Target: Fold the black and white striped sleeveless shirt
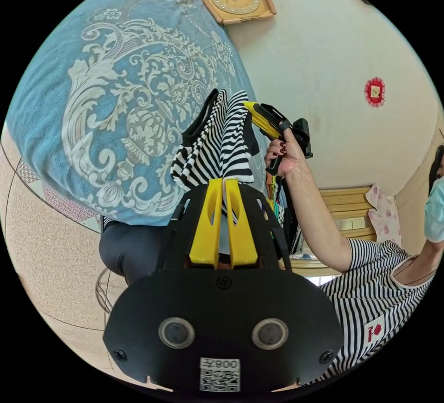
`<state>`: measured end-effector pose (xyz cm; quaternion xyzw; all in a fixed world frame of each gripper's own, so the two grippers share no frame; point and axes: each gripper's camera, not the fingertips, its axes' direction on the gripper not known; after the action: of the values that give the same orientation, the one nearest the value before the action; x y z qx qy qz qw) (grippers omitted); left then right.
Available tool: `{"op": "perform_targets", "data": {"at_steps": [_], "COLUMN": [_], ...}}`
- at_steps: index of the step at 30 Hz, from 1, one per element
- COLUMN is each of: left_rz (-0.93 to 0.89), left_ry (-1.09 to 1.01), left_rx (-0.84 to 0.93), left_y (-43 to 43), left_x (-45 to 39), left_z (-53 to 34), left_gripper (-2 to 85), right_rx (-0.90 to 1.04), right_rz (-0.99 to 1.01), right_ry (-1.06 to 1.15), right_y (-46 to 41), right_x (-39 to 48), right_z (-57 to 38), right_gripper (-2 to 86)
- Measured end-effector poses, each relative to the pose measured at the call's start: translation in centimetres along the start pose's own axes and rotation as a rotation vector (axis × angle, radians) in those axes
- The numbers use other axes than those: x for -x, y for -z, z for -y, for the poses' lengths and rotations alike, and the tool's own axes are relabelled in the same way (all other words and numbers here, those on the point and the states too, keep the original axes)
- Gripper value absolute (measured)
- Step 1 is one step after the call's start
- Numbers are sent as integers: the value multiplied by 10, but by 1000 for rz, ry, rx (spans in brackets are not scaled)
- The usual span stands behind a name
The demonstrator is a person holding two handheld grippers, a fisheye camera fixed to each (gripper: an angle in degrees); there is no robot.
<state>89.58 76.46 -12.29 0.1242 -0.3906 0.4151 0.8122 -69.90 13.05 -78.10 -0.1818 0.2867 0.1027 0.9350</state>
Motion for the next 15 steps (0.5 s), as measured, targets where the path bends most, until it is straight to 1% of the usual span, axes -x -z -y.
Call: {"op": "perform_targets", "data": {"at_steps": [9, 12, 15], "left_rz": [-31, -39, -30], "left_ry": [123, 146, 127], "left_rx": [-26, -54, -75], "left_y": [29, 42, 54], "left_x": [76, 94, 102], "left_z": [-6, -10, -13], "left_gripper": [7, 5, 3], "right_rx": [50, 58, 37], "right_rz": [-26, -38, -8], "right_ry": [4, 17, 60], "right_y": [-19, -15, 0], "right_x": [51, 70, 92], "right_z": [33, 40, 42], "right_gripper": [33, 41, 51]}}
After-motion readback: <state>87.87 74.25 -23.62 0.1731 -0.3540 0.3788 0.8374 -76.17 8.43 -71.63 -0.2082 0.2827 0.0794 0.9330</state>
